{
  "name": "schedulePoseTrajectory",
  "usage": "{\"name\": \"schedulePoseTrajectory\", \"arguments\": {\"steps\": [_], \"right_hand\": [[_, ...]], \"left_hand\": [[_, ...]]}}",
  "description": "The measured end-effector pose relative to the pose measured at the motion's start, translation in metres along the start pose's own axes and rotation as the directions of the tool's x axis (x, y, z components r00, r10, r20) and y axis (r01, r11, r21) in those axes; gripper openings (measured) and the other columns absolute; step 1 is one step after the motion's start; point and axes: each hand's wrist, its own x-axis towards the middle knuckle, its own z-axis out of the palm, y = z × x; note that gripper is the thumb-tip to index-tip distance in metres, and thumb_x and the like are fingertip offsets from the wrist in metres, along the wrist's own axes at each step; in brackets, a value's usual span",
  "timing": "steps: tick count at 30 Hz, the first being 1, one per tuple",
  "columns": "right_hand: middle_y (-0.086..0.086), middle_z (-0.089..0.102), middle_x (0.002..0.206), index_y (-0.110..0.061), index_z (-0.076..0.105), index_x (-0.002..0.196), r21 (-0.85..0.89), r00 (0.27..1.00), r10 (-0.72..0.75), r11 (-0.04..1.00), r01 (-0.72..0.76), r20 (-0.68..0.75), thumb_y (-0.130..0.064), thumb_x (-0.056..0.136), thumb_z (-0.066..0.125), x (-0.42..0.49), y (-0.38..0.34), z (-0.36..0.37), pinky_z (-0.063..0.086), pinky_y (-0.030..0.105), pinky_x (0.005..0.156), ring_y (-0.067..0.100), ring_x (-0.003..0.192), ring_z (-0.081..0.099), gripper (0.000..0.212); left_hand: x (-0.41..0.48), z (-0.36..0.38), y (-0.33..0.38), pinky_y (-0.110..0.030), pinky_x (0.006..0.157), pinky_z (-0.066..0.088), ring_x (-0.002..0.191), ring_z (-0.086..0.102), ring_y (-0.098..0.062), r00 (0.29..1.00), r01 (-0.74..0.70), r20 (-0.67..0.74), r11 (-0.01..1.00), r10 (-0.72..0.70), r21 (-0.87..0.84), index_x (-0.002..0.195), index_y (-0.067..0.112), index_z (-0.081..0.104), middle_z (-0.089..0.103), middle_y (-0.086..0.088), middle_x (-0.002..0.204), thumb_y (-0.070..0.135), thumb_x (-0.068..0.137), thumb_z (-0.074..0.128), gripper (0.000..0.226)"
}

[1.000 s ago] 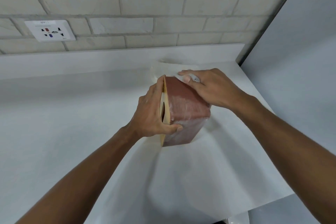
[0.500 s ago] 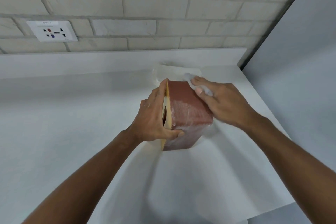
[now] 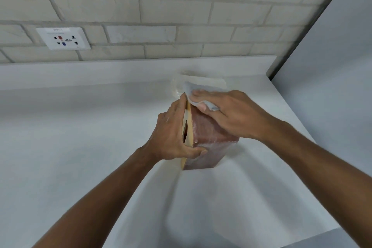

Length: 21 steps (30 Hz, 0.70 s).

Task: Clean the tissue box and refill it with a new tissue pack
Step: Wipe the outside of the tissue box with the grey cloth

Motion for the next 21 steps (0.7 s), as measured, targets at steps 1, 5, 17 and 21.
{"name": "schedulePoseTrajectory", "arguments": {"steps": [1, 5, 17, 21], "right_hand": [[-0.015, 0.051, 0.146, -0.038, 0.048, 0.143, -0.002, 1.0, 0.025, 1.0, -0.025, -0.004, -0.05, 0.103, 0.03, -0.003, 0.006, -0.003, 0.038, 0.035, 0.111, 0.015, 0.133, 0.05, 0.046], [-0.005, 0.059, 0.139, -0.03, 0.056, 0.135, -0.069, 0.994, 0.078, 0.994, -0.083, -0.072, -0.041, 0.106, 0.033, -0.002, 0.007, -0.005, 0.042, 0.037, 0.101, 0.025, 0.123, 0.056, 0.039], [-0.007, 0.036, 0.156, -0.024, 0.045, 0.147, 0.002, 0.997, -0.073, 0.997, 0.073, -0.008, -0.039, 0.103, 0.03, -0.026, -0.016, 0.018, 0.019, 0.03, 0.122, 0.001, 0.146, 0.025, 0.049], [-0.01, 0.033, 0.158, -0.028, 0.041, 0.149, -0.009, 0.999, 0.022, 1.0, -0.022, -0.036, -0.037, 0.106, 0.033, -0.019, -0.004, 0.005, 0.021, 0.035, 0.122, 0.001, 0.147, 0.022, 0.044]], "left_hand": [[0.0, 0.0, 0.0, -0.053, 0.114, 0.036, 0.144, 0.038, -0.02, 1.0, 0.006, 0.005, 1.0, -0.006, 0.0, 0.164, 0.015, 0.004, 0.036, 0.003, 0.158, 0.08, 0.051, 0.069, 0.146], [0.0, 0.001, -0.001, -0.056, 0.117, 0.032, 0.151, 0.031, -0.022, 1.0, 0.01, 0.023, 1.0, -0.01, -0.002, 0.165, 0.018, -0.006, 0.028, 0.0, 0.165, 0.082, 0.052, 0.067, 0.149], [0.0, 0.001, 0.0, -0.052, 0.105, 0.044, 0.13, 0.042, -0.012, 0.999, -0.035, -0.025, 0.999, 0.034, -0.031, 0.16, 0.023, 0.015, 0.036, 0.02, 0.141, 0.075, 0.053, 0.07, 0.131], [0.003, 0.0, -0.002, -0.055, 0.113, 0.037, 0.145, 0.036, -0.019, 1.0, -0.011, 0.008, 1.0, 0.012, -0.005, 0.165, 0.018, 0.002, 0.034, 0.007, 0.158, 0.077, 0.052, 0.07, 0.144]]}}
